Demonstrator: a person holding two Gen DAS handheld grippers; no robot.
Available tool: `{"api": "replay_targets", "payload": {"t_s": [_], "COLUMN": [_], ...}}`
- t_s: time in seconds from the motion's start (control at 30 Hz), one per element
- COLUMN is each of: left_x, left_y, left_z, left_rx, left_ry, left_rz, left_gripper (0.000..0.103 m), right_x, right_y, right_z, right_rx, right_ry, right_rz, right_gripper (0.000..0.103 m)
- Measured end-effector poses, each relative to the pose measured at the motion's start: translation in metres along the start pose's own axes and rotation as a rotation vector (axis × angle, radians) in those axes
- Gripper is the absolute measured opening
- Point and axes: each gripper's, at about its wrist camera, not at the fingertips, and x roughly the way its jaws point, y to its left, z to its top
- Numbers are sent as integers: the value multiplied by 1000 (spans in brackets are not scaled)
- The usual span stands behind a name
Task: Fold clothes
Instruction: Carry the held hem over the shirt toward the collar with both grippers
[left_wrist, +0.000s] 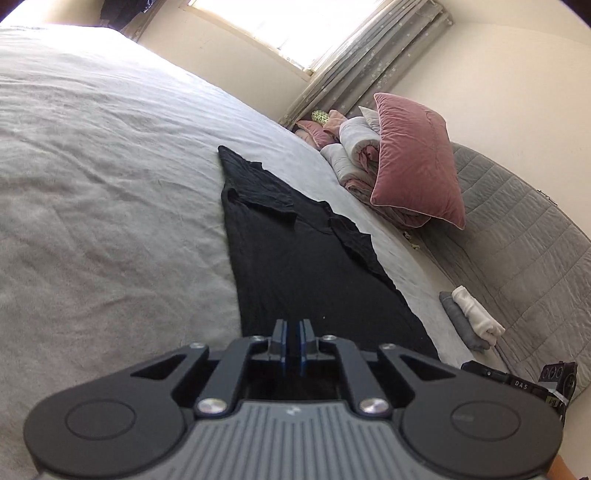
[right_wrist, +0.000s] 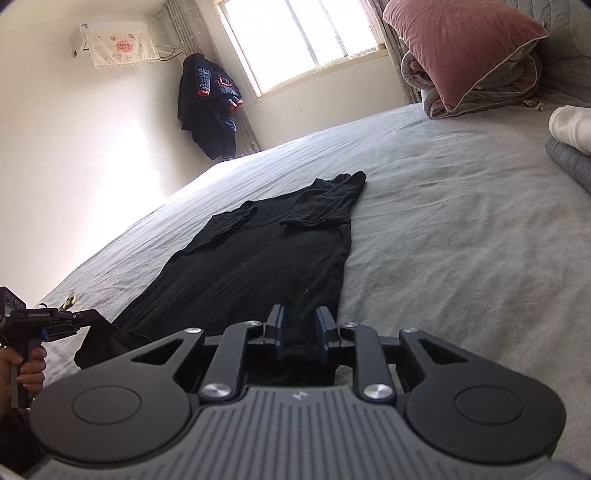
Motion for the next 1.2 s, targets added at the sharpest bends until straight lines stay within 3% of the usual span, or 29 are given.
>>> {"api": "replay_targets", "payload": {"t_s": [0.07,0.1,0.23,0.27,0.3,0.33,0.47,0.8,1.2], "left_x": [4,5,13,13,14,14,9,-11,-18], "left_y": [2,2,1,-1,-2,-4,-14,-30,-36], "left_z": [-2,-2,-5,-6,-7,-8,-12,-13,-4], "left_rx": [2,5,15,28,40,52,125,184,165], "left_ry": [20,27,53,55,57,59,33,-74,-160], "left_rz": [26,42,87,95,103,111,128,61,39], "left_gripper": [18,20,22,19,18,4,3,3,2], "right_x": [1,2,12,14,15,15,11,-5,-6], "right_y": [3,4,7,8,10,12,21,41,41], "right_z": [-5,-7,-17,-19,-20,-20,-23,-22,-10], "right_rx": [-27,-40,-76,-85,-97,-108,-162,-280,-277], "right_ry": [21,33,66,68,67,65,17,-106,-183], "right_rz": [-33,-49,-91,-96,-95,-95,-114,-142,-172], "right_gripper": [50,50,49,39,20,13,6,4,4]}}
